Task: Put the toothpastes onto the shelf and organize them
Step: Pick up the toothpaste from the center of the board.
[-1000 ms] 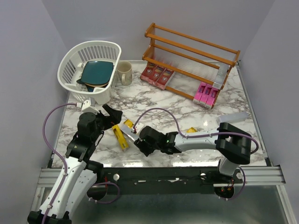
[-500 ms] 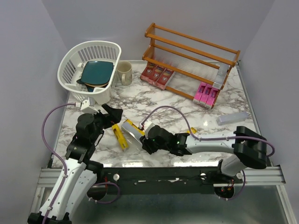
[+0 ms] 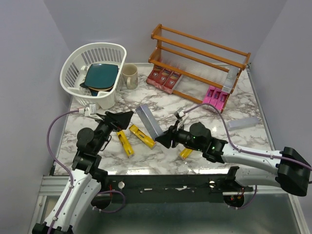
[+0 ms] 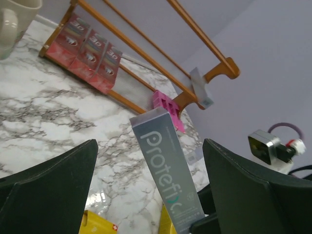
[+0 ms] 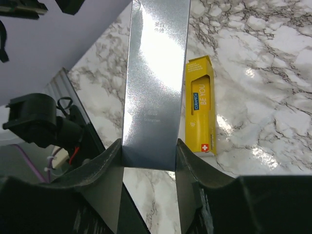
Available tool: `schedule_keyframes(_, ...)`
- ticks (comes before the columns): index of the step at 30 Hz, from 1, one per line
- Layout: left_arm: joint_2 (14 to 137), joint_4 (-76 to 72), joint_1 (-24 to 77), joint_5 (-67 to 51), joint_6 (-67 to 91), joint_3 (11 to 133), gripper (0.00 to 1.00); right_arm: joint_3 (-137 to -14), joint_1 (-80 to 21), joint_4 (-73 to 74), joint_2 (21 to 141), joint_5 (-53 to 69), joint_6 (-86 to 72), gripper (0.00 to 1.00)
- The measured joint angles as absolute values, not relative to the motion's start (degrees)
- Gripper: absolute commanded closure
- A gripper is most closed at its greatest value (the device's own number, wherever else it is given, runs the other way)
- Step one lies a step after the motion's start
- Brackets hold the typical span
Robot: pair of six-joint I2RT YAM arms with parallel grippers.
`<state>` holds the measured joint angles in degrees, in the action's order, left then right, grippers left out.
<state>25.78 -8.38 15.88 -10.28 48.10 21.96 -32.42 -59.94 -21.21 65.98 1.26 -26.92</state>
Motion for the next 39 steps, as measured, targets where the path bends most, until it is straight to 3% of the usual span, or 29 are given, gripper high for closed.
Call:
schedule_keyframes(11, 35.6, -30.2, 17.2, -18.7, 52.6, 20.4, 0.01, -28.1, -52.3, -35.0, 61.8, 15.9, -38.2, 0.69)
schedule_keyframes(23, 46.1, -46.5, 23.2, -20.9, 54.8, 20.8, 0.01, -27.6, -48.5, -47.0, 64.9, 26.4, -47.9, 0.69)
schedule_keyframes(39, 50.6, -57.6, 24.1, -22.1, 66.1, 21.1, 0.24, -25.2, -45.5, -61.1, 71.8, 34.1, -55.4, 0.69)
